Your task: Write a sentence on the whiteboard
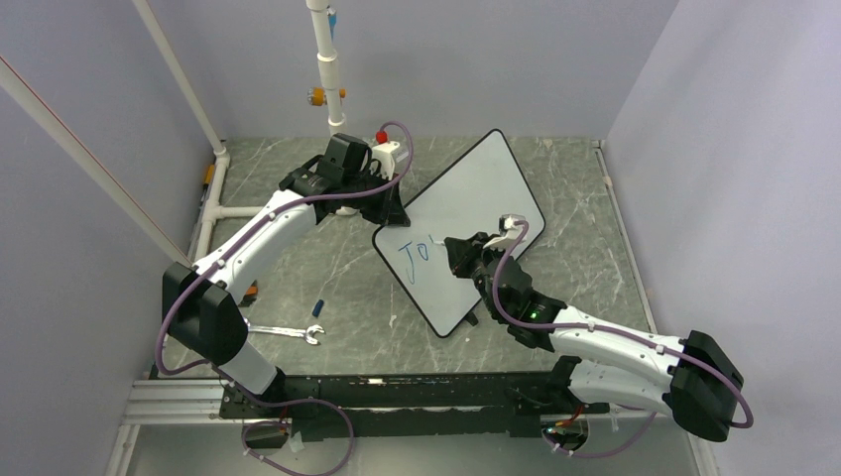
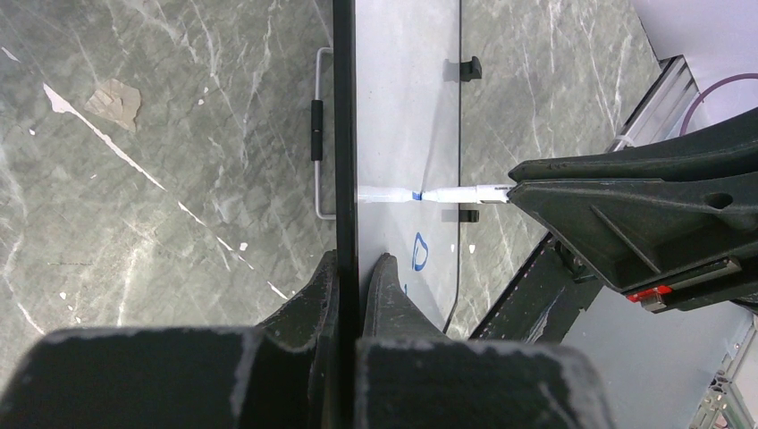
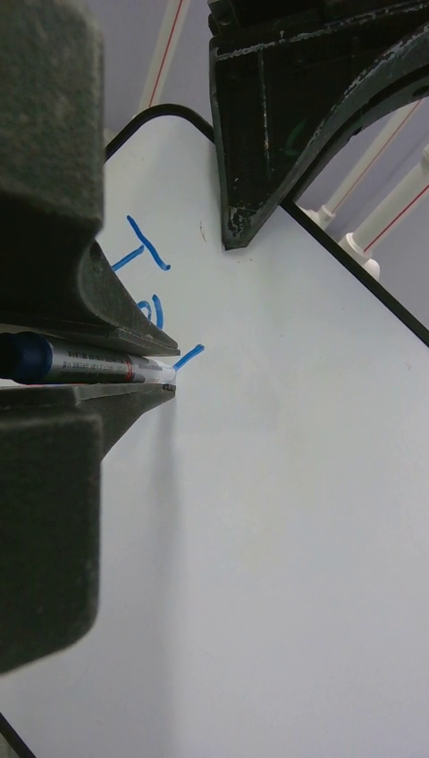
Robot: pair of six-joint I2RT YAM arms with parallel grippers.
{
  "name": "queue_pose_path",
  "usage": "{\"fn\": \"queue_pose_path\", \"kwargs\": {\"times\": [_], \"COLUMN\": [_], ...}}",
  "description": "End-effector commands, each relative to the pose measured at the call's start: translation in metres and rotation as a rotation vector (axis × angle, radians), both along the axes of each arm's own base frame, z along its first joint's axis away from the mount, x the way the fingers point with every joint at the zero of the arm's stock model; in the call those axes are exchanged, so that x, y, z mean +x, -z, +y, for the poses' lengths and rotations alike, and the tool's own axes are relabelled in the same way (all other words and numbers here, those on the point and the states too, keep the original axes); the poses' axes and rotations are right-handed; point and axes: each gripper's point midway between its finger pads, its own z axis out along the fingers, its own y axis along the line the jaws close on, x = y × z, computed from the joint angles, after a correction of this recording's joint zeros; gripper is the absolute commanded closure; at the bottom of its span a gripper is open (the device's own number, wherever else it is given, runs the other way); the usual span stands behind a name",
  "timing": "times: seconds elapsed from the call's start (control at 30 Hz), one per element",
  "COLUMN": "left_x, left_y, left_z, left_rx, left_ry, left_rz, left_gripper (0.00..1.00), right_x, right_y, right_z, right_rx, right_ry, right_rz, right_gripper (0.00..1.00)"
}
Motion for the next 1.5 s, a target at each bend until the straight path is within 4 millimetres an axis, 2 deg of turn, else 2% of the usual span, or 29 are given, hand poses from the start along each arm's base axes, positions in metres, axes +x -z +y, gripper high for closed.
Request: {"fn": "queue_pose_path", "kwargs": {"times": [0.0,0.13,0.4,1.0,1.47], "left_x": [0.040,0.040,0.039,0.039,0.041], "left_y": [0.029,0.029,0.029,0.031,0.029], "left_z": [0.052,0.051,0.050,0.050,0.052], "left_rx": [0.310,0.309,0.312,0.319,0.325], "left_ry": [-0.081,-0.080,-0.074,-0.072,-0.091], "left_rz": [-0.202,-0.204,-0.206,-0.203,-0.210], "left_gripper": [1.00,1.00,1.00,1.00,1.00], "right_x": [0.004,0.010,0.021,0.040,0.023], "right_y": [-0.008,-0.018,-0.024,-0.046,-0.008], "right_z": [-0.003,-0.004,-0.005,0.010,-0.005], "right_rx": [-0.025,-0.046,-0.054,-0.057,-0.076], "right_ry": [0.024,0.043,0.055,0.024,0.017], "right_rz": [-0.007,-0.025,-0.038,-0.073,0.003], "right_gripper": [1.00,1.00,1.00,1.00,1.00]}}
